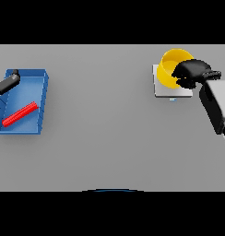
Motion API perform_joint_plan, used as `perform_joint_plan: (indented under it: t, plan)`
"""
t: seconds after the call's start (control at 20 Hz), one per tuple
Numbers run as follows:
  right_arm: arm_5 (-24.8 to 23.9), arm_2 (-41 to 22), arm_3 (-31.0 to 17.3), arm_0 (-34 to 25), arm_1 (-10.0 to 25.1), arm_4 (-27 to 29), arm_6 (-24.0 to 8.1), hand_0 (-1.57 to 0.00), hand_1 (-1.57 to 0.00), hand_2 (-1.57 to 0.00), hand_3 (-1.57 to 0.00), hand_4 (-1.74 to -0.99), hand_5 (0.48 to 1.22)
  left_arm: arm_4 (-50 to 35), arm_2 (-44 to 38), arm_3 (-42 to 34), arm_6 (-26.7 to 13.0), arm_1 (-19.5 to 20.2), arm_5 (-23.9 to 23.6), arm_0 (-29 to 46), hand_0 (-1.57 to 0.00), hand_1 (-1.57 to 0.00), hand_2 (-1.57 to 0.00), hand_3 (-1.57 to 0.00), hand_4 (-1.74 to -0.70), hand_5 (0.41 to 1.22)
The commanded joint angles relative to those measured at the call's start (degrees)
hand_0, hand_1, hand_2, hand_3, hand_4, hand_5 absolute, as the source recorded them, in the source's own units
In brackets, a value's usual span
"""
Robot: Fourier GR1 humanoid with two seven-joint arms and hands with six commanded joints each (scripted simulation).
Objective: Pick up the red beaker and tilt it to pour out 1 green nut into yellow bowl. Pick up the yellow bowl and place it on the metallic measuring scale.
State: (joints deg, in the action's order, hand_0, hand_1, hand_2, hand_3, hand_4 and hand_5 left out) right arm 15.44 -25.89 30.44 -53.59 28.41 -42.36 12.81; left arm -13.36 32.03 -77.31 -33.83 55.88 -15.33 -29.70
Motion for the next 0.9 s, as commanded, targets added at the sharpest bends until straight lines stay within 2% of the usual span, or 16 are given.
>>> perform_joint_plan:
  t: [0.0,0.05,0.1,0.15,0.25,0.4,0.6,0.85]
  plan:
    - [0.83,0.12,-0.60,-0.67,-0.10,0.30,-0.35,-1.54,-1.41,-1.57,-1.17,-1.728,1.221,0.31,0.18,0.74,0.15,-0.62,-0.06,-0.47,0.00,0.00,0.00,0.00,-0.81,0.740]
    - [1.22,0.36,-1.47,-1.10,-0.59,0.62,-0.51,-1.54,-1.44,-1.50,-1.02,-1.659,1.221,0.60,0.30,1.45,0.26,-1.10,0.02,-1.13,0.00,0.00,0.00,0.00,-0.81,0.745]
    - [1.94,0.57,-1.83,-1.48,-0.51,0.98,-0.74,-1.52,-1.35,-1.35,-0.91,-1.596,1.134,0.18,0.00,1.53,0.80,-0.64,0.40,-0.60,0.00,0.00,0.00,0.00,-0.81,0.745]
    - [2.48,0.64,-1.73,-1.37,-0.40,1.20,-1.08,-1.22,-1.08,-1.13,-0.82,-1.548,1.053,0.11,-0.08,2.02,0.35,-0.84,0.46,-0.86,0.00,0.00,0.00,0.00,-0.81,0.744]
    - [2.66,0.63,-2.93,-1.79,-0.67,1.08,-0.62,-0.78,-0.69,-0.81,-0.71,-1.470,0.928,0.53,0.24,3.42,0.45,-1.86,0.46,-1.45,0.00,0.00,0.00,0.00,-0.81,0.745]
    - [2.79,0.56,-4.47,-2.28,-0.68,0.87,0.88,-0.40,-0.35,-0.52,-0.60,-1.410,0.821,1.12,0.73,3.64,0.35,-2.13,0.71,-2.02,0.00,0.00,0.00,0.00,-0.81,0.738]
    - [3.41,-0.35,-5.47,-2.63,-1.06,0.13,2.58,-0.16,-0.14,-0.29,-0.47,-1.356,0.755,0.89,0.44,4.94,1.01,-3.12,0.55,-2.47,0.00,0.00,0.00,0.00,-0.81,0.736]
    - [3.35,-0.99,-7.47,-3.76,-1.73,-0.85,3.26,-0.05,-0.05,-0.12,-0.35,-1.308,0.733,0.65,0.33,4.27,0.66,-2.67,0.44,-2.01,0.00,0.00,0.00,0.00,-0.82,0.734]
